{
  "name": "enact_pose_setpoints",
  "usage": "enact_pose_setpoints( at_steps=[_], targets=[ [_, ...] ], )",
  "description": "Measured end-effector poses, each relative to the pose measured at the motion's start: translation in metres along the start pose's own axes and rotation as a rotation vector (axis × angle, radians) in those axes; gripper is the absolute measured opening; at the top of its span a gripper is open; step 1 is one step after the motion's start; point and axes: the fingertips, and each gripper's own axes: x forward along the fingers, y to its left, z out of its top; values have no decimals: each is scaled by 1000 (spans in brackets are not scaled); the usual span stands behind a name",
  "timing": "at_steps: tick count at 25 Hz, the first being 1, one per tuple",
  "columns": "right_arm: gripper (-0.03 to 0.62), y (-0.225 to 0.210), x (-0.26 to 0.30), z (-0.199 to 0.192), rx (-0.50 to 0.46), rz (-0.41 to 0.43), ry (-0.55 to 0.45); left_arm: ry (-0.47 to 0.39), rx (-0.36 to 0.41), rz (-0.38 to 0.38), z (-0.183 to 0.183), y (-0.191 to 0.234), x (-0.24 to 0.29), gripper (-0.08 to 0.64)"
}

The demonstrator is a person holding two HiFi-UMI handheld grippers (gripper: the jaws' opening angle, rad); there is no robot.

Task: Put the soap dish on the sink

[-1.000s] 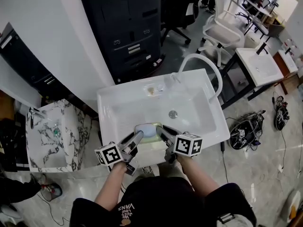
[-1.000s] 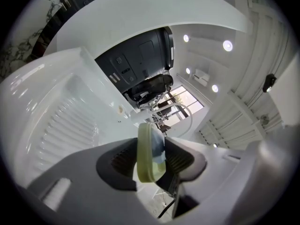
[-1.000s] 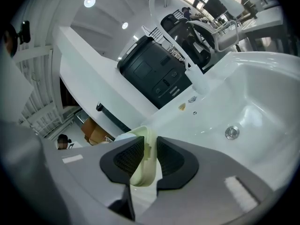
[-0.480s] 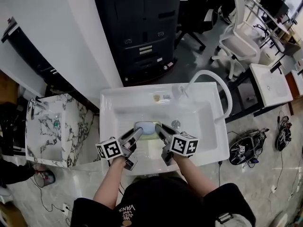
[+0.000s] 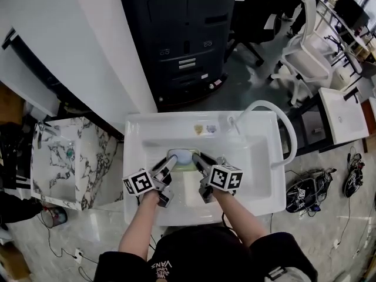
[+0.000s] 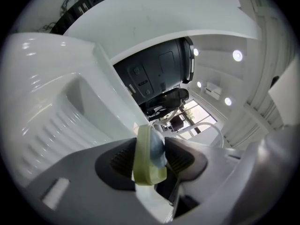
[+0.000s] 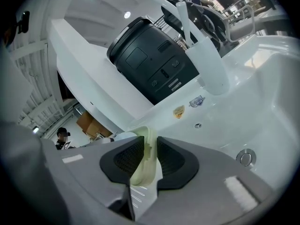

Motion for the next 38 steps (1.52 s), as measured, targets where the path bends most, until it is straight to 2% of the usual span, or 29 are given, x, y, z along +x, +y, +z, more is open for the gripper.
enact_pose_setpoints(
  at_steps=[8,24,38],
  targets=[
    [69,-13,22,13,8,-8,6,-59,-5,35,19,14,20,204],
    [71,-27,51,43,2,-21,-1,-51,23,66,50,24,54,212],
    [71,-36,75,44,-31,-52,63,-113,-71,170,56,52,60,227]
  ],
)
